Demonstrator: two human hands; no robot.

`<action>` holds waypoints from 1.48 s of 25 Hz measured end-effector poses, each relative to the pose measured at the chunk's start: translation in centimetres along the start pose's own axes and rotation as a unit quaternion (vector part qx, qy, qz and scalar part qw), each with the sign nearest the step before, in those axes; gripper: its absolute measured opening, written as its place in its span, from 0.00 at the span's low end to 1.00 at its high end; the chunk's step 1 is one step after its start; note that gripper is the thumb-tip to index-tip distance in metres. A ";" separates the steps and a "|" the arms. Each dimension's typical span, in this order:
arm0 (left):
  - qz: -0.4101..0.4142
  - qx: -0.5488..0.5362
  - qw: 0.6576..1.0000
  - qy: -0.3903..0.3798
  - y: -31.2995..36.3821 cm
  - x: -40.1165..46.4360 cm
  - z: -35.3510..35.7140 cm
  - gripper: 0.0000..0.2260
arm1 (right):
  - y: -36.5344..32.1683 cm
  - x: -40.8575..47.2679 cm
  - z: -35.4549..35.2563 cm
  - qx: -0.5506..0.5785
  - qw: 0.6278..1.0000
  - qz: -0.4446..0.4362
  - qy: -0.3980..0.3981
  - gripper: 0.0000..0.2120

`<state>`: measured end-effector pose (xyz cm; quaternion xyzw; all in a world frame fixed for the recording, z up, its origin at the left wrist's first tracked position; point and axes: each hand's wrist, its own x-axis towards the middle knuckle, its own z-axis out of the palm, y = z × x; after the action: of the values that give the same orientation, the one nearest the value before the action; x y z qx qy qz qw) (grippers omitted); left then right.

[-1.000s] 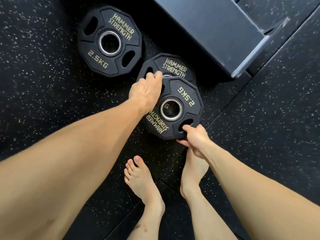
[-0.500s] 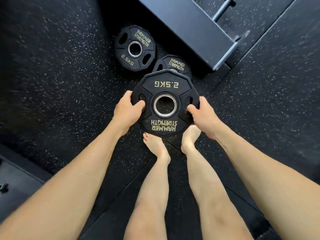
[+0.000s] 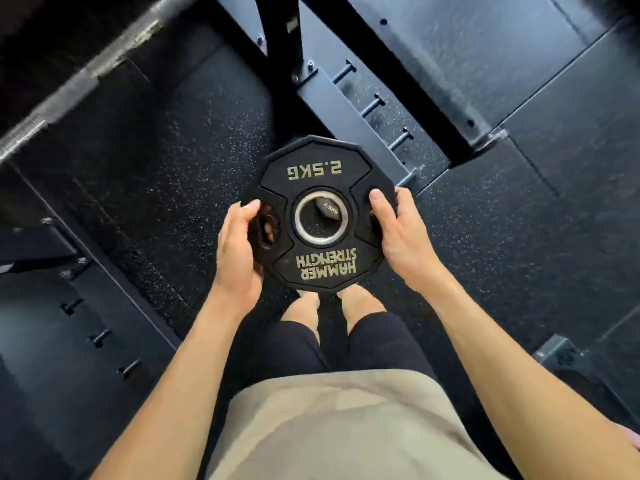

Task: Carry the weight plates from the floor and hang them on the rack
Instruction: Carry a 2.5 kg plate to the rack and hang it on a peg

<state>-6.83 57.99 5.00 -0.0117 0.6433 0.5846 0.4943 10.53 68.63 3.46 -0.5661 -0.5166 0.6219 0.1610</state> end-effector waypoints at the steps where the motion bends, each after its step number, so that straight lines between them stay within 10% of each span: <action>1: 0.018 -0.021 1.000 -0.004 1.0 -2.3 -0.2 0.08 | -1.6 -1.7 -0.3 -0.015 1.000 -0.016 -0.007 0.09; 11: 0.134 -0.192 0.944 0.230 1.1 -21.4 0.2 0.08 | -11.3 -10.8 -0.9 -0.144 0.945 -0.167 -0.241 0.12; 25: 0.252 -0.427 0.632 0.595 -17.8 -49.6 -7.7 0.10 | -0.8 -38.2 11.5 -0.291 0.672 -0.282 -0.620 0.15; 37: 0.274 -0.440 0.519 0.680 -29.6 -68.8 -22.3 0.10 | 12.7 -63.8 23.4 -0.328 0.528 -0.296 -0.725 0.14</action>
<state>31.98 -7.15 23.99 -0.4447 0.4160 0.7136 -0.3464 14.61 2.48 23.20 0.2520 -0.7612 0.5220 -0.2911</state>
